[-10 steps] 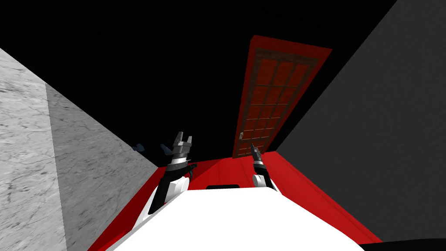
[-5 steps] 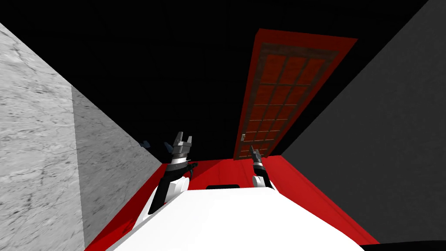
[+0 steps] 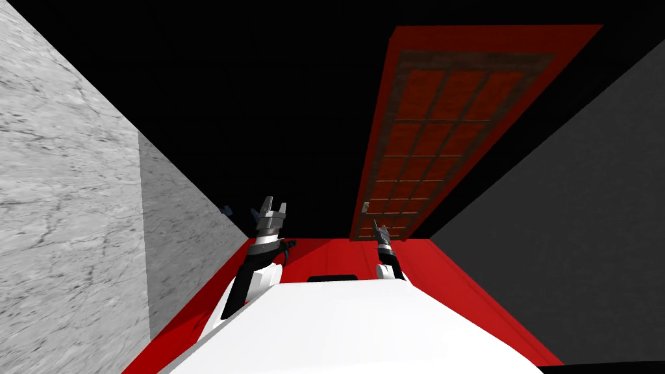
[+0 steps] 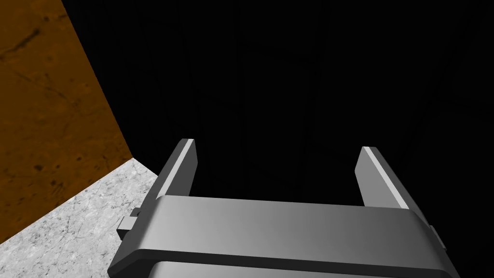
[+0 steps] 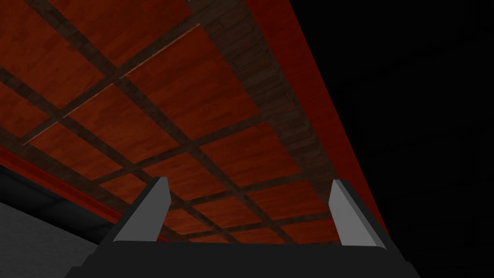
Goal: Pull the door open
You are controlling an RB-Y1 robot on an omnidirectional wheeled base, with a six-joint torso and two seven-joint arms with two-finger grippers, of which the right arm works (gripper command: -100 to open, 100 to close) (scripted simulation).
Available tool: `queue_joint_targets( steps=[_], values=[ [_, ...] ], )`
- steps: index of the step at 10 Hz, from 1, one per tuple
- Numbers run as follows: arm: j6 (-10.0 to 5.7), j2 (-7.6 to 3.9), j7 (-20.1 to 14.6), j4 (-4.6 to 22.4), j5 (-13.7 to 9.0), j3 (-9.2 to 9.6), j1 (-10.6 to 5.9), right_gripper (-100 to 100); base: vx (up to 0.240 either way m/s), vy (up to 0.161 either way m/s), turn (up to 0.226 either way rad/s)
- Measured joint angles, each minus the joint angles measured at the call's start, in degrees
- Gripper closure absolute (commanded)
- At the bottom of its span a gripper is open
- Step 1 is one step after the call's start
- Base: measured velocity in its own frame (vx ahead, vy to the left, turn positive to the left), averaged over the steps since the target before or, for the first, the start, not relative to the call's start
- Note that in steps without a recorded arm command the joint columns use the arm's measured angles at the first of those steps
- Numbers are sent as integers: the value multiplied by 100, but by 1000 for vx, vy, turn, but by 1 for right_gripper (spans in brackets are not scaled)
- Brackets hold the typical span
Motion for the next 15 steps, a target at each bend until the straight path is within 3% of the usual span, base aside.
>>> queue_joint_targets(
  steps=[9,15],
  values=[
    [-262,4,1395,1061,-219,-29,-259,-100,39,-95,153],
    [-392,9,2172,1616,-342,-45,-380,-100,30,-82,119]
  ],
)
